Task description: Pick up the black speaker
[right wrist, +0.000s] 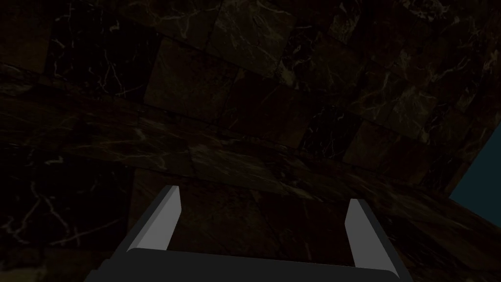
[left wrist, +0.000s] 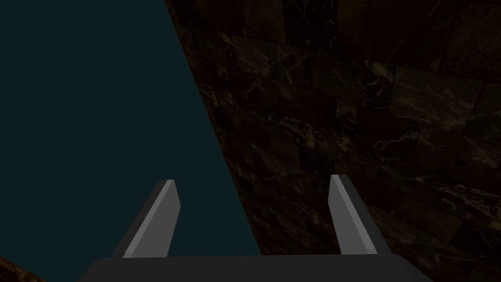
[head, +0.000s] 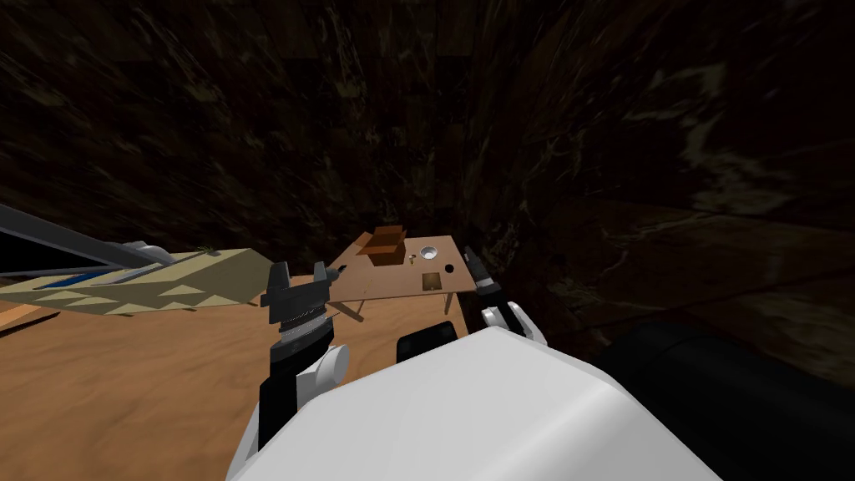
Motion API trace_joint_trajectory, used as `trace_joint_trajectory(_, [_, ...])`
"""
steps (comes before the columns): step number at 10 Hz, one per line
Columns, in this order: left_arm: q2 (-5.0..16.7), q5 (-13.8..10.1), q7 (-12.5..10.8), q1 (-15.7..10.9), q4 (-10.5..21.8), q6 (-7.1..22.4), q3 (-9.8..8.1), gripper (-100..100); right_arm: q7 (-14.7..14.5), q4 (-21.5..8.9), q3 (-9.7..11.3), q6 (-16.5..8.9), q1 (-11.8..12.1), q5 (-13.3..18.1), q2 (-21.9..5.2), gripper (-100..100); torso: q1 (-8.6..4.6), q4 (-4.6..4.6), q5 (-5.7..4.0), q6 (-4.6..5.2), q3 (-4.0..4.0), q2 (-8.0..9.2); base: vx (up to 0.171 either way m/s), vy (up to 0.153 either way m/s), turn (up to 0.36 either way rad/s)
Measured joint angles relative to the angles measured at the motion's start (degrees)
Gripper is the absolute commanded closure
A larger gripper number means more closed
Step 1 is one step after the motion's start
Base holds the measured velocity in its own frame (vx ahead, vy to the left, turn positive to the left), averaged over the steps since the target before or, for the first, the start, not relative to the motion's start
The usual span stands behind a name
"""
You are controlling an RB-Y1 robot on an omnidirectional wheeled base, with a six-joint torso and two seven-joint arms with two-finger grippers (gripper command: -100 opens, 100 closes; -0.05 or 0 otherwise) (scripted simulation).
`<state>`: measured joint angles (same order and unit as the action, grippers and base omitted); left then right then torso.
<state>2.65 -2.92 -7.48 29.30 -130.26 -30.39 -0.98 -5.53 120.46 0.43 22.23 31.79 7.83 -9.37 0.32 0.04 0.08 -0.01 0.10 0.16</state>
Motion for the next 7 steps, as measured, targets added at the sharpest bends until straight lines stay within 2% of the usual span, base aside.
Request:
trace_joint_trajectory(1, [0.0,0.0,0.0,0.0,0.0,0.0,0.0,0,-0.3,-2.1,0.2,-0.4,-0.5,0.7,-1.0,-100,-0.08,-0.01,-0.03,-0.01,-0.02,-0.02,-0.039,0.115,0.09])
trace_joint_trajectory(2, [0.0,0.0,0.0,0.0,0.0,0.0,0.0,0,-0.6,-3.8,0.7,0.2,1.2,1.7,-2.5,-100,0.07,-0.01,0.0,0.01,0.0,0.01,-0.036,0.101,0.006])
trace_joint_trajectory(4, [0.0,0.0,0.0,0.0,0.0,0.0,0.0,0,-0.5,-7.5,0.5,0.3,1.1,2.4,-5.2,-100,-0.01,-0.01,-0.01,0.0,0.0,0.01,-0.048,0.098,0.089])
trace_joint_trajectory(7, [0.0,0.0,0.0,0.0,0.0,0.0,0.0,0,-1.6,-12.2,2.2,0.0,2.3,5.0,-8.6,-100,-0.02,-0.01,-0.01,-0.01,-0.04,-0.06,-0.017,0.079,0.064])
